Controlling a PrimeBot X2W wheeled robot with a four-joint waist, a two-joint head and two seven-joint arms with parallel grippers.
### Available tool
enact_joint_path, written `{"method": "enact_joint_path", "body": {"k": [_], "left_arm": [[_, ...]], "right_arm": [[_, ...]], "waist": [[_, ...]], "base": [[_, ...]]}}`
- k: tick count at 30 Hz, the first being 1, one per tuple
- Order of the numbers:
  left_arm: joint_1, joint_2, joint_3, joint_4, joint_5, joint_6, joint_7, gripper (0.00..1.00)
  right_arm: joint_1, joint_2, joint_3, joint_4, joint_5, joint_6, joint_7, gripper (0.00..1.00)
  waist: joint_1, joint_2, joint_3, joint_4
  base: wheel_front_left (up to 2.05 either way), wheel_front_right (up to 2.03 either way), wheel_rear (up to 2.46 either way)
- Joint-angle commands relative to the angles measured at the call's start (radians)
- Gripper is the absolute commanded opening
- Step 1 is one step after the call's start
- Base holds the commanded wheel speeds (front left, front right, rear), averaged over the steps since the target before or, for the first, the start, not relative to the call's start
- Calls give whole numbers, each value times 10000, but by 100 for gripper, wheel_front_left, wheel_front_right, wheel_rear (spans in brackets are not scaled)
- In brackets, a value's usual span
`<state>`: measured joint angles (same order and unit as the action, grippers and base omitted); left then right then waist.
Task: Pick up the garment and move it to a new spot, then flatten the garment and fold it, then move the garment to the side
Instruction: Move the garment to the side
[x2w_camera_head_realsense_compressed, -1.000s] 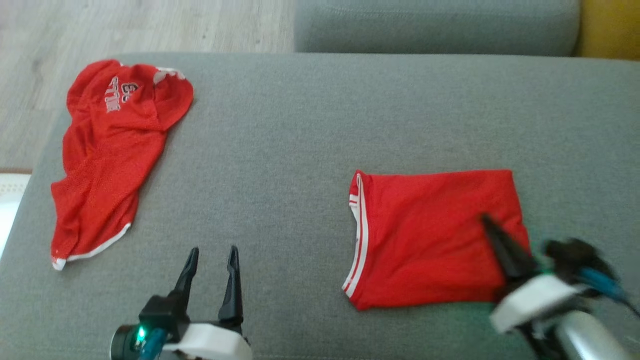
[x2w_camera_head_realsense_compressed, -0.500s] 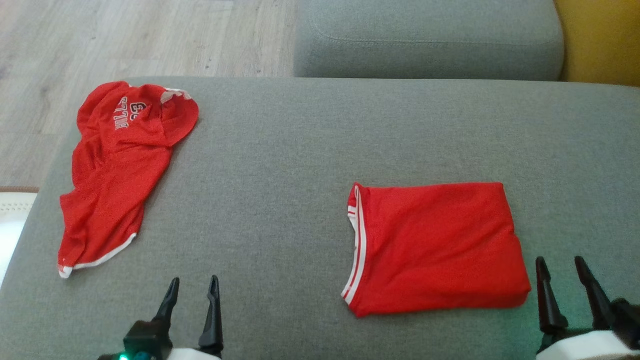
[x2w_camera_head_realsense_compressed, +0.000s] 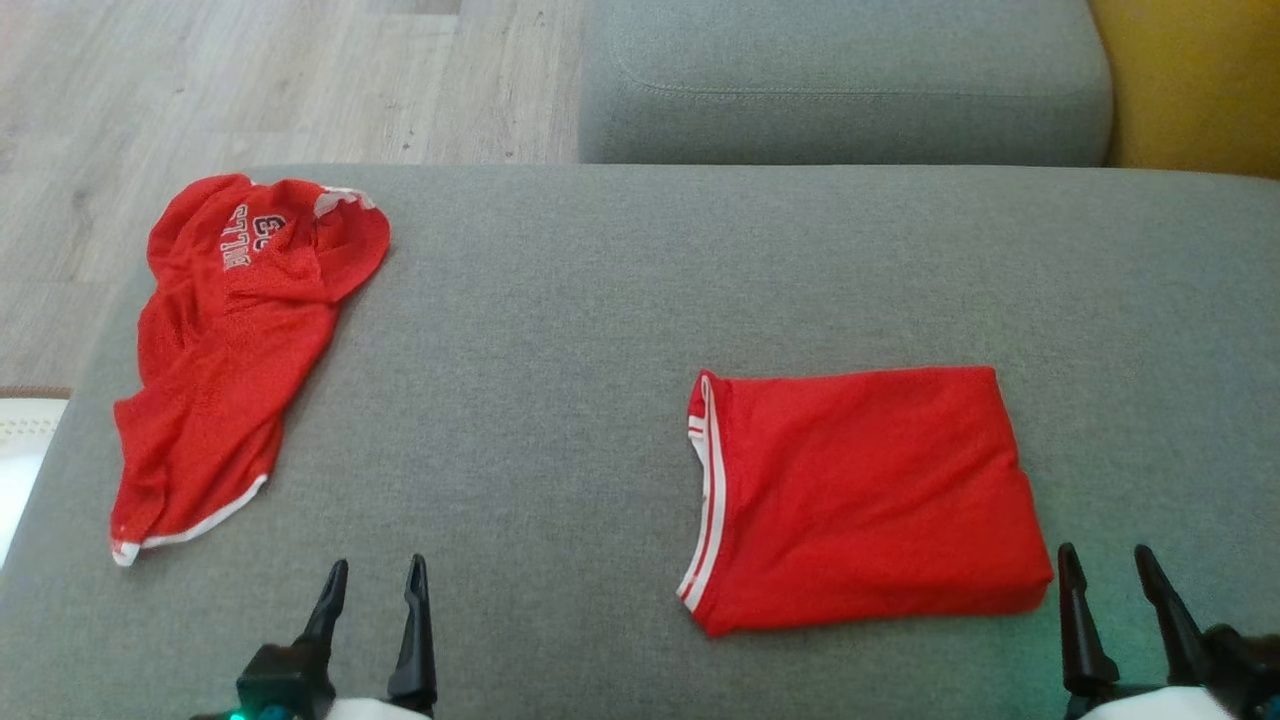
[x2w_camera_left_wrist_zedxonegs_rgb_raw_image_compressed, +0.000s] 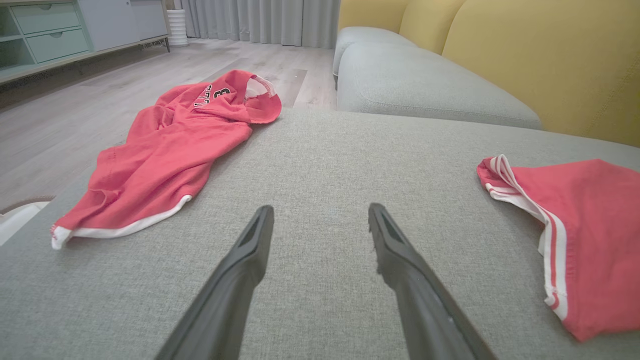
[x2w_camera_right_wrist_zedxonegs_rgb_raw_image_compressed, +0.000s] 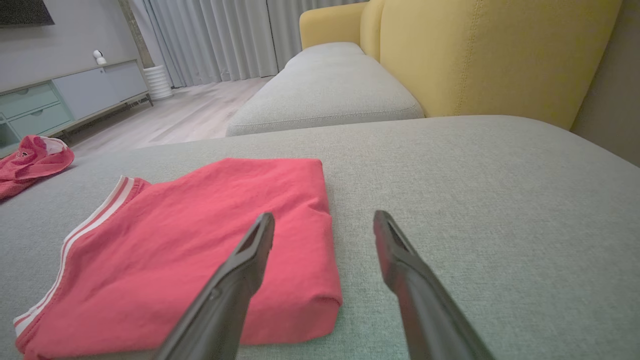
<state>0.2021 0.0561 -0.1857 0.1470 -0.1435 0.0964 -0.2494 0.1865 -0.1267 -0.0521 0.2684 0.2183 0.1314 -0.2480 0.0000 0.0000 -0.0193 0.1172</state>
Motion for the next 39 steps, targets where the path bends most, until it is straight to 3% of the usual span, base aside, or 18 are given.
{"method": "enact_joint_path", "body": {"k": [1, 5, 12, 16, 24, 25, 26, 27, 32, 39], "left_arm": [[-235, -59, 276, -278, -20, 36, -124, 100], [-271, -59, 215, -316, -85, 87, -124, 100], [-656, -59, -144, -359, -229, 172, -124, 100], [-942, -59, -422, -365, -303, 231, -124, 100], [-1308, -59, -721, -371, -397, 392, -124, 100], [-1329, -59, -733, -372, -399, 406, -124, 100], [-1352, -59, -749, -375, -397, 421, -124, 100], [-1384, -59, -771, -385, -400, 440, -124, 100], [-1502, -59, -876, -523, -426, 496, -124, 100], [-1964, -59, -1004, -745, -254, 489, -124, 100]], "right_arm": [[-261, -165, 171, -335, -62, -7, -135, 100], [-644, -331, 461, -357, 631, -7, 88, 100], [-2505, -1836, 905, -495, 2585, -7, 4680, 100], [-3298, -2369, 1251, -21, 2982, -7, 6461, 100], [-4168, -2167, 1380, 1314, 3473, -7, 8089, 100], [-4246, -2168, 1406, 1374, 3490, -7, 8134, 96], [-4334, -2181, 1390, 1418, 3463, -7, 8074, 22], [-4430, -2115, 1326, 1463, 3523, -7, 8023, 0], [-4918, -1954, 1295, 1347, 3622, -7, 7687, 0], [-6037, -2109, 1062, 1350, 2708, -7, 6898, 0]], "waist": [[0, 0, 2, 17], [0, 0, 129, -3], [0, 0, 826, 12], [0, 0, 1204, 193], [0, 0, 1624, 590], [0, 0, 1657, 604], [0, 0, 1704, 595], [0, 0, 1744, 555], [0, 0, 1967, -71], [0, 0, 2875, -1551]], "base": [[0, 0, 0], [0, 0, 0], [0, 0, 0], [0, 0, 0], [0, 0, 0], [0, 0, 0], [0, 0, 0], [0, 0, 0], [0, 0, 0], [0, 0, 0]]}}
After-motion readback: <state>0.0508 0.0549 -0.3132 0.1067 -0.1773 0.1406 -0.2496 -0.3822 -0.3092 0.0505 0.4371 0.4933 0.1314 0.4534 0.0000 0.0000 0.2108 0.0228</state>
